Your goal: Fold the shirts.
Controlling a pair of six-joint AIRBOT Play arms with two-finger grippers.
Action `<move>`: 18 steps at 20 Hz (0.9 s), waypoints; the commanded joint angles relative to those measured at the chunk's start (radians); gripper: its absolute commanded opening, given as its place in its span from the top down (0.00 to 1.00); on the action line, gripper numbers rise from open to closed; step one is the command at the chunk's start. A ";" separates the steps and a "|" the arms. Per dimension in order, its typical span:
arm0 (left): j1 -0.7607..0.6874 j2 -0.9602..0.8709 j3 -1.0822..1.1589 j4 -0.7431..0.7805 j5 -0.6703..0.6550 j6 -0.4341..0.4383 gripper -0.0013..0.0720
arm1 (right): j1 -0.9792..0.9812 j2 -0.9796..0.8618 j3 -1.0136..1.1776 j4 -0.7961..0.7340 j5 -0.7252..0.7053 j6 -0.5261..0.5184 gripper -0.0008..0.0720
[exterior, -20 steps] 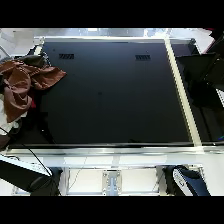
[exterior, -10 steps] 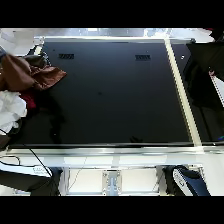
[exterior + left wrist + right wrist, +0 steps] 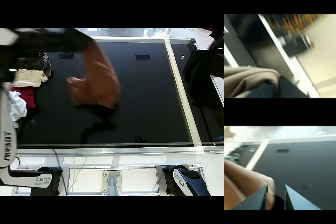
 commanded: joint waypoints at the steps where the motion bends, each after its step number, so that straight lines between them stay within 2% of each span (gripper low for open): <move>1: -0.293 -0.056 0.000 0.128 0.161 0.039 0.00 | 0.000 0.000 0.070 -0.208 0.038 0.000 0.65; 3: -0.307 -0.062 0.000 0.138 0.292 0.040 0.00 | 0.000 0.000 0.114 -0.297 0.068 0.000 0.65; 6: -0.158 -0.035 0.000 0.216 0.322 0.039 0.01 | 0.000 0.000 0.154 -0.454 0.134 -0.002 0.65; 8: 0.000 -0.036 0.000 0.346 0.231 -0.048 0.01 | 0.000 -0.008 0.153 -0.507 0.217 -0.002 0.65; 11: 0.178 -0.101 -0.001 0.502 -0.004 -0.340 0.01 | 0.000 -0.029 0.097 -0.510 0.306 0.000 0.65; 12: 0.215 -0.140 -0.006 0.502 -0.104 -0.382 0.01 | 0.000 -0.030 0.047 -0.511 0.314 0.002 0.64; 14: 0.240 -0.214 -0.029 0.501 -0.237 -0.379 0.02 | 0.000 -0.028 -0.079 -0.510 0.310 0.017 0.60; 15: 0.238 -0.234 -0.058 0.500 -0.234 -0.375 0.02 | 0.000 -0.029 -0.143 -0.507 0.299 0.040 0.60; 16: 0.223 -0.240 -0.100 0.499 -0.186 -0.370 0.02 | 0.000 -0.028 -0.212 -0.489 0.278 0.063 0.54; 18: 0.171 -0.238 -0.204 0.461 -0.047 -0.369 0.02 | 0.000 -0.029 -0.307 -0.423 0.246 0.071 0.51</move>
